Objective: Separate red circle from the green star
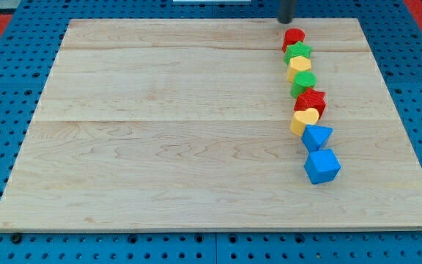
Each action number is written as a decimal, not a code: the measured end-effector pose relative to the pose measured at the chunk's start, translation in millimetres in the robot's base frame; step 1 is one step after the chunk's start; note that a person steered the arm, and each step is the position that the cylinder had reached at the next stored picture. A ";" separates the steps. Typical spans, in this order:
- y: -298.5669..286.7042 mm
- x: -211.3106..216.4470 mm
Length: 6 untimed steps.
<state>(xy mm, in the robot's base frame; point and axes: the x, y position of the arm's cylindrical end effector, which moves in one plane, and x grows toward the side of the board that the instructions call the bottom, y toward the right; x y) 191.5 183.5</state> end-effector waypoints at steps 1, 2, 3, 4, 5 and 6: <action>86.5 2.5; 52.9 32.1; -4.2 44.5; -21.2 69.7; -41.9 69.6; -70.3 72.5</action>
